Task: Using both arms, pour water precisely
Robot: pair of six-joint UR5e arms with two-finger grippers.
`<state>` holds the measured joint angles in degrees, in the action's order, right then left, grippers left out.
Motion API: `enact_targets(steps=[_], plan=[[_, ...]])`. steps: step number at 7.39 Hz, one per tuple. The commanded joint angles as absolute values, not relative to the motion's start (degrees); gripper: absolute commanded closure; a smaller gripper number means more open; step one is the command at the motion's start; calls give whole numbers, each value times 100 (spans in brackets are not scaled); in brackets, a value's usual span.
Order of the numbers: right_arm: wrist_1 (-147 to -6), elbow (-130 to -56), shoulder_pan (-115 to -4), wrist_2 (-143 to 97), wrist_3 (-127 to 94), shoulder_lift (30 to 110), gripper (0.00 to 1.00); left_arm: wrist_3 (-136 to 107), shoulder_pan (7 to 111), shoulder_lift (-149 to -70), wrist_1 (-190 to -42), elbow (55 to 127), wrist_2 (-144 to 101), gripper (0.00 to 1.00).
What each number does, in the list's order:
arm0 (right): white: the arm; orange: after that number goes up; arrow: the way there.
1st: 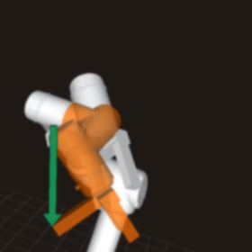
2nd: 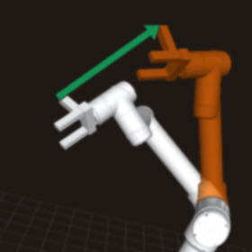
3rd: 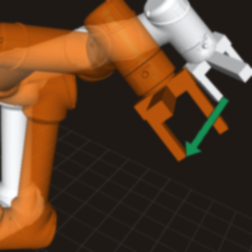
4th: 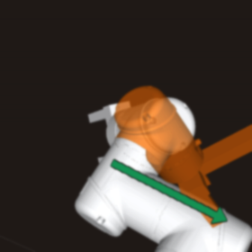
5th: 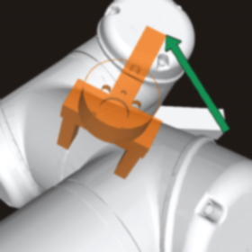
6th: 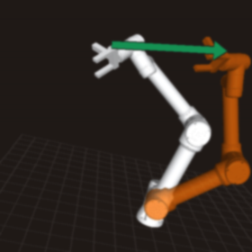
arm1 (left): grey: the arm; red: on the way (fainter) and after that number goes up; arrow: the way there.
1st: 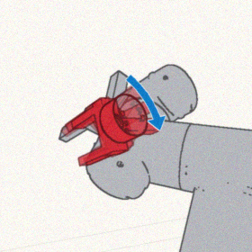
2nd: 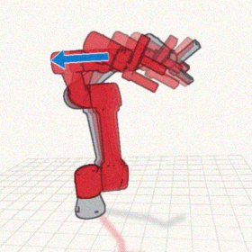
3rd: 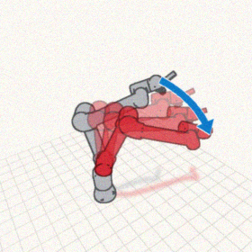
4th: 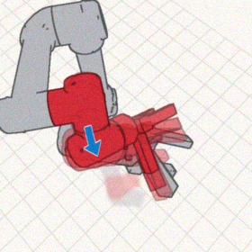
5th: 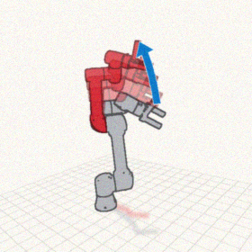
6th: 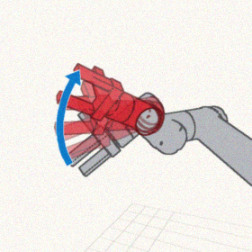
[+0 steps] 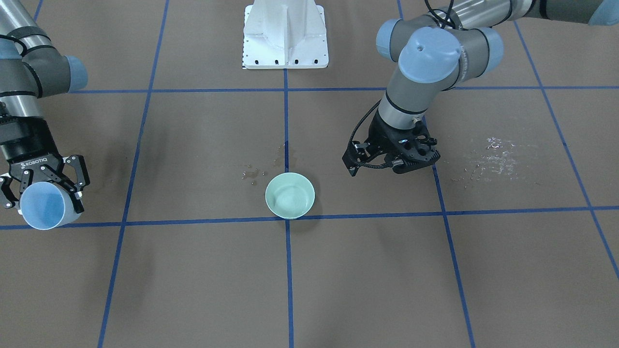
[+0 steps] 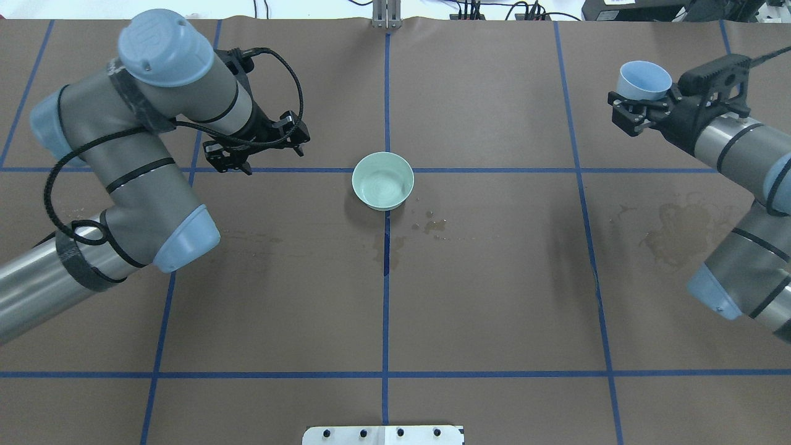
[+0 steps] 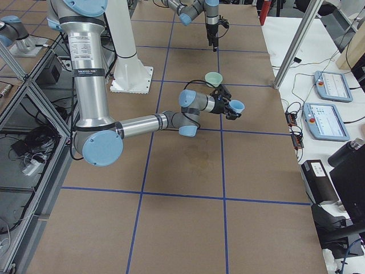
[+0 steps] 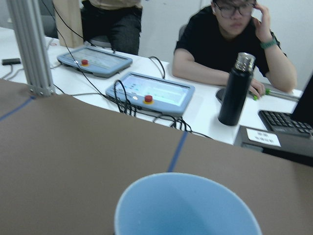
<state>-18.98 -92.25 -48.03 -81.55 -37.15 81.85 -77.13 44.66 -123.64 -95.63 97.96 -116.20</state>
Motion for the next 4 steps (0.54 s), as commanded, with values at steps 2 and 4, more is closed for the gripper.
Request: enact_targets(steps=[2,4], plan=[[-3003,-9334,-4177,-8113,-3674,6990,100,-6122,4990,-11411,-9571,10265,-11628,0],[-3705,-9457,-3720,-8130,-3656,6498,100,-5443,5272,-11172,-9571,10248,-11619,0]])
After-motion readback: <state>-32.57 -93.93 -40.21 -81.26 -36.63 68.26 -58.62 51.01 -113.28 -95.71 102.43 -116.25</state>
